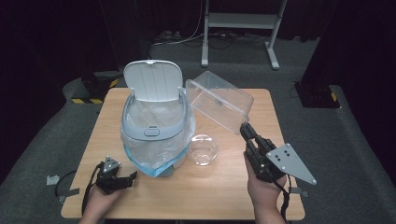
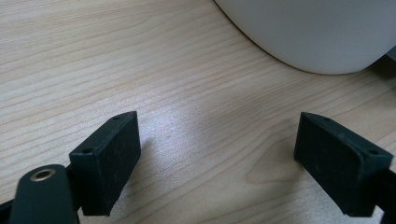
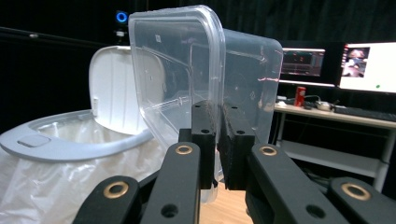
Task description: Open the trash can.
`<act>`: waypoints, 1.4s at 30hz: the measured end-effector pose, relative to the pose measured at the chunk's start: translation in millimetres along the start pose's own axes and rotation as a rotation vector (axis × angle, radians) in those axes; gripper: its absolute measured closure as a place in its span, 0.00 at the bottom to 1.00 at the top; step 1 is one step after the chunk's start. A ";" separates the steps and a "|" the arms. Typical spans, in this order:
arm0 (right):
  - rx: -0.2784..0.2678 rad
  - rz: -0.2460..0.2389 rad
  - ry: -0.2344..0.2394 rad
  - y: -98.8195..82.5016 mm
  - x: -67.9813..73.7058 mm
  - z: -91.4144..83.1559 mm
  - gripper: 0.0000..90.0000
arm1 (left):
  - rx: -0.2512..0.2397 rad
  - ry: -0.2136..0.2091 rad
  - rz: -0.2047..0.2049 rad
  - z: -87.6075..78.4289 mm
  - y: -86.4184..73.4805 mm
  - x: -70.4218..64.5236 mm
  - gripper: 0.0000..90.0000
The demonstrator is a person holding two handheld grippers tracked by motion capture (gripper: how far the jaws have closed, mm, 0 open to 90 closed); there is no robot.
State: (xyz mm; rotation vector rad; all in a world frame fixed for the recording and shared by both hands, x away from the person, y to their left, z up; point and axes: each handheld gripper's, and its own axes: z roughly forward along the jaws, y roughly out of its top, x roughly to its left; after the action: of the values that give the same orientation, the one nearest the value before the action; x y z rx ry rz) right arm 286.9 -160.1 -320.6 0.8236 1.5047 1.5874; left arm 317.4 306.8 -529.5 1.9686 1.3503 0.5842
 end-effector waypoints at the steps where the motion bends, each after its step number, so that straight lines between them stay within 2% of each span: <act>1: -0.001 -0.005 0.008 1.5 2.0 3.0 0.95 | 0.000 -0.001 0.000 0.0 0.0 0.1 0.16; 11: -0.010 -0.030 0.085 11.2 23.2 35.1 0.95 | 0.000 -0.002 0.001 0.1 0.1 0.3 0.16; 26: -0.002 -0.053 0.139 14.6 44.9 64.6 0.95 | -0.001 0.003 0.002 -0.7 -0.4 0.5 0.17; 33: -0.024 -0.054 0.161 18.2 52.7 71.4 0.95 | -0.001 0.005 0.001 -0.7 -0.6 0.1 0.17; 37: -0.011 -0.063 0.172 18.7 56.8 77.7 0.95 | -0.002 0.003 0.000 -0.9 -0.8 0.2 0.17; 42: -0.010 -0.071 0.169 20.9 58.8 77.3 0.95 | -0.002 0.000 0.001 -1.0 -0.8 0.4 0.17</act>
State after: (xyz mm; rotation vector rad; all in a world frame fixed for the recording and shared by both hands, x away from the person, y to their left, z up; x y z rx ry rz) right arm 323.6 -70.9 -296.5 0.6366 1.6250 1.6442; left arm 316.4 307.7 -529.4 1.9676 1.3486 0.5853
